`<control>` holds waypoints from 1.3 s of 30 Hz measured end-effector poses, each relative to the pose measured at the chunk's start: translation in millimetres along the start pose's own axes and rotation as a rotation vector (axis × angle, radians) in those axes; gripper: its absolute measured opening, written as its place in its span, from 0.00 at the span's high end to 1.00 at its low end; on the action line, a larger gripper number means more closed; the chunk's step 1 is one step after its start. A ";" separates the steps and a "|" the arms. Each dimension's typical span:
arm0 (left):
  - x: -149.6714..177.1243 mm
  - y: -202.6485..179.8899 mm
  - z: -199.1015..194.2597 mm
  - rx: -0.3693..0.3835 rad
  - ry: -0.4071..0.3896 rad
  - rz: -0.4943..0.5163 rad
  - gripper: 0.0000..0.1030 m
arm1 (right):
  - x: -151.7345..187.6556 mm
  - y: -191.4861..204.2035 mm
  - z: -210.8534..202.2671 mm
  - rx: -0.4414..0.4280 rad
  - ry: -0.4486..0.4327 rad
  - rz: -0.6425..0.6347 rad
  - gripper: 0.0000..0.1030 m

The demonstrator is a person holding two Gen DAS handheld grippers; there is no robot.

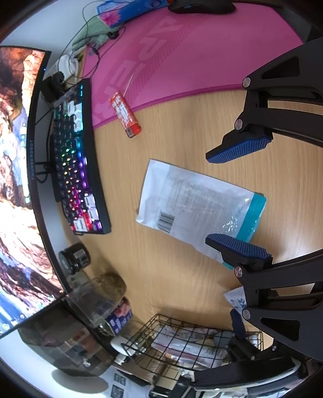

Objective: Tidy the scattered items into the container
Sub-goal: 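Close the left gripper on the blue-and-white biscuit packet and lift it, then hold the biscuit packet in the left gripper while the right grasps the white envelope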

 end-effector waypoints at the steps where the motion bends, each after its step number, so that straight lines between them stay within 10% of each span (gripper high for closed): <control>1: -0.4 0.2 -0.7 -0.001 -0.005 -0.008 0.38 | 0.3 -1.3 0.1 -0.001 0.001 0.002 0.42; 6: -4.8 4.8 -2.7 0.017 -0.017 -0.079 0.59 | 1.5 -8.3 1.6 0.001 0.003 0.009 0.42; 27: -35.6 27.2 -78.8 0.023 -0.273 -0.150 0.60 | -2.4 5.0 46.4 0.002 0.027 0.125 0.42; 39: -28.1 47.4 -87.7 0.054 -0.294 -0.147 0.60 | -20.0 55.5 75.9 0.233 0.027 -0.044 0.42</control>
Point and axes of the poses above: each gripper's, at about its wrist camera, not at the fingertips, and z roughly the way its jaws point, y to its left, x to its underside, the point moved 5 cm from there along z, roughly the way its jaws point, and after that the axes turned 4 degrees about -z, right-handed, at the moved point
